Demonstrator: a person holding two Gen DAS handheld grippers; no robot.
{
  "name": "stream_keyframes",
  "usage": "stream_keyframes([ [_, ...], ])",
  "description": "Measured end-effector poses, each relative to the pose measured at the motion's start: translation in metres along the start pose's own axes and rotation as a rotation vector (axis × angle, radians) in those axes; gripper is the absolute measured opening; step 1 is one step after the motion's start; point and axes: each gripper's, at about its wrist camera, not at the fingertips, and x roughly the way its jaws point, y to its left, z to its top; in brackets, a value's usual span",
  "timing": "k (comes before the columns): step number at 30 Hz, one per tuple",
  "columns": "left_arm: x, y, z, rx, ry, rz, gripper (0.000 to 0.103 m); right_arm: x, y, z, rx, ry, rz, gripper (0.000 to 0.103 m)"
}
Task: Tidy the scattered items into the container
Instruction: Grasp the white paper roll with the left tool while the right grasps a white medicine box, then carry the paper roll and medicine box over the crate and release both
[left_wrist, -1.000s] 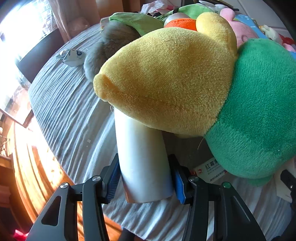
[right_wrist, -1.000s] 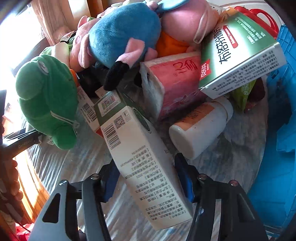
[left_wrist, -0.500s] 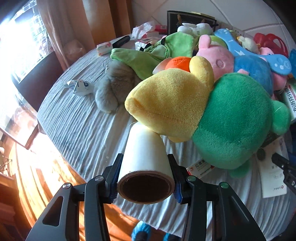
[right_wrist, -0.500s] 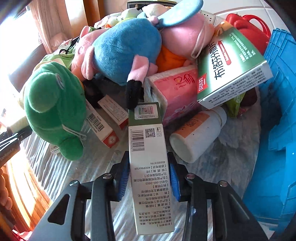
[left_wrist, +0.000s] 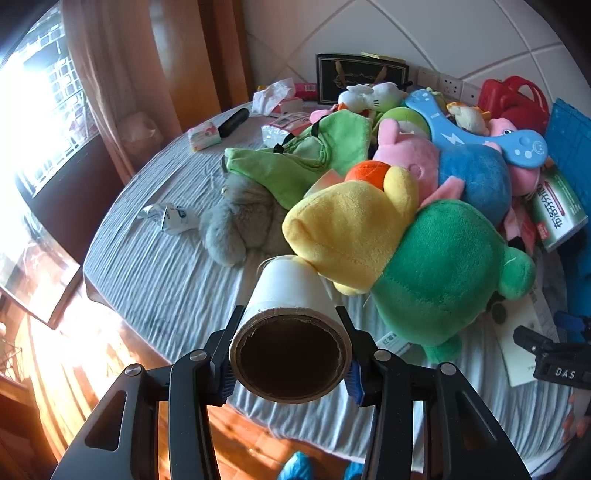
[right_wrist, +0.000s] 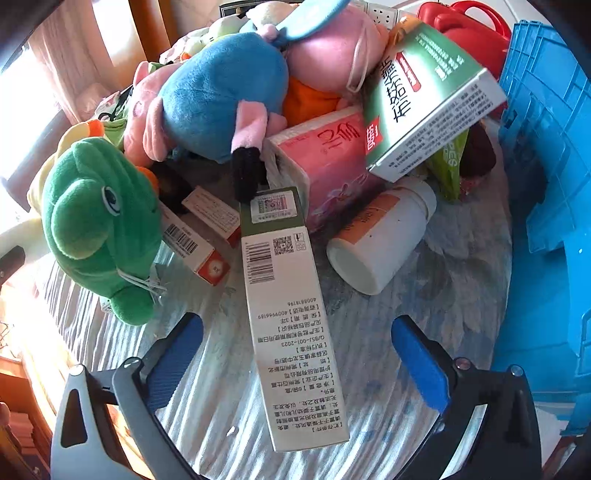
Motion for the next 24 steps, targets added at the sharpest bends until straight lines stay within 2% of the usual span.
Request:
stream_keyframes([
  [3,0.004,-0.004,0.0,0.016,0.001,0.007,0.045,0.013,0.001,-0.005,0.008,0.029,0.005,0.1],
  [5,0.008,-0.005,-0.001,0.025,0.008,0.005,0.045,0.022,0.002,-0.008,0.017,0.046,0.014,0.086],
  [7,0.013,-0.006,-0.002,0.032,0.021,-0.005,0.045,0.034,0.003,-0.01,0.028,0.064,0.006,0.045],
  [8,0.015,-0.006,-0.003,0.037,0.024,-0.009,0.045,0.039,0.003,-0.01,0.039,0.071,-0.006,0.039],
  [15,0.003,0.007,0.001,0.044,-0.007,-0.034,0.045,0.014,0.016,-0.01,0.061,-0.001,-0.027,0.036],
  [22,-0.036,0.026,0.015,0.061,-0.11,-0.079,0.045,-0.038,0.032,0.0,0.091,-0.109,-0.064,0.035],
  [24,-0.047,0.028,0.02,0.069,-0.138,-0.093,0.045,-0.061,0.021,-0.007,0.092,-0.14,-0.07,0.035],
])
